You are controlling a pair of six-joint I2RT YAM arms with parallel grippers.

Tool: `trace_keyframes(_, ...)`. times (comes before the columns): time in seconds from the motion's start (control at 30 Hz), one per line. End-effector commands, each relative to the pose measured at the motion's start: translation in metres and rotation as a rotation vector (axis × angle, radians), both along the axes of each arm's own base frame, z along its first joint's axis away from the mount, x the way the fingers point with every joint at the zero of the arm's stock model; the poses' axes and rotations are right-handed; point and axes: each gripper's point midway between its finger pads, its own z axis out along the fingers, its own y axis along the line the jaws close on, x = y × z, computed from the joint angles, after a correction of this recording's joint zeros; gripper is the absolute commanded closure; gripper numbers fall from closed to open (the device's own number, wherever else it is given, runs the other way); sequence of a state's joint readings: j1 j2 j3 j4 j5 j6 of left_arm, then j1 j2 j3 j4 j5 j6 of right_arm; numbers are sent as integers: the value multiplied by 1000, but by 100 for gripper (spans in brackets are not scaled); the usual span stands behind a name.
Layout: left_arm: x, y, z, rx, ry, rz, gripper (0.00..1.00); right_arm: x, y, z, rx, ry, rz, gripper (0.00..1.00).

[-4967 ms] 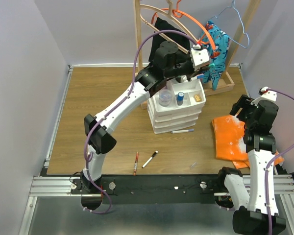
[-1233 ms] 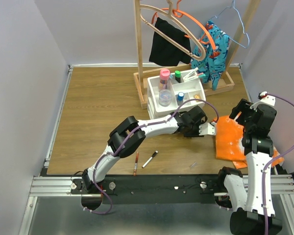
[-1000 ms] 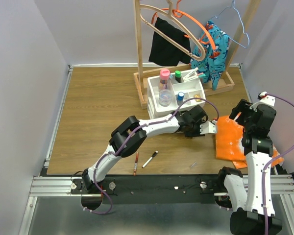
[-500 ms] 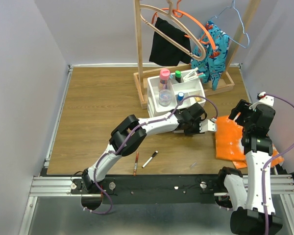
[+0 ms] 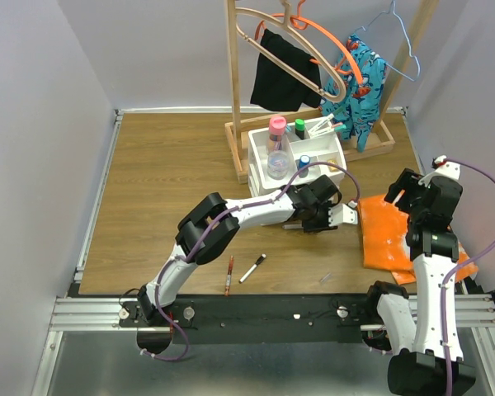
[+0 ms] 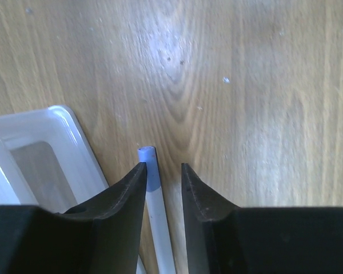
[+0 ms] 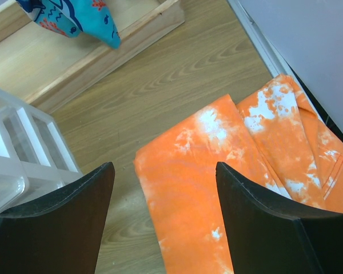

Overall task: Sort the stationery into containers
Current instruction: Pick up the pen from the center of the board.

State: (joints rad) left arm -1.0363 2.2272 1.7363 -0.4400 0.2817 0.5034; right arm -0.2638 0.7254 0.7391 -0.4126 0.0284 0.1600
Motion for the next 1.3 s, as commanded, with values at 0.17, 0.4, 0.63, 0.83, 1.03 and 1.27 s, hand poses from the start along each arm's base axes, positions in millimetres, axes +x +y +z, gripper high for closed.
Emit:
trace_keyframes(0.17,-4,4,16,3,-27,-25,57,0,3,-3,12,-8,10,21)
trace_keyframes(0.4,2,-2,26,-17,-63,-31,57,0,2,-4,10,-6,8,21)
trace_keyframes(0.63,15,0,28,-10,-149,-32,55,0,3,-4,12,-8,10,21)
trace_keyframes(0.83,19,3,8,24,-141,-29,54,0,2,-4,10,-8,10,21)
trace_keyframes(1.03,10,10,-9,58,-91,-45,56,0,1,-3,6,-8,4,21)
trace_keyframes(1.27,-5,17,-16,74,-61,-56,57,2,1,-5,6,-10,9,21)
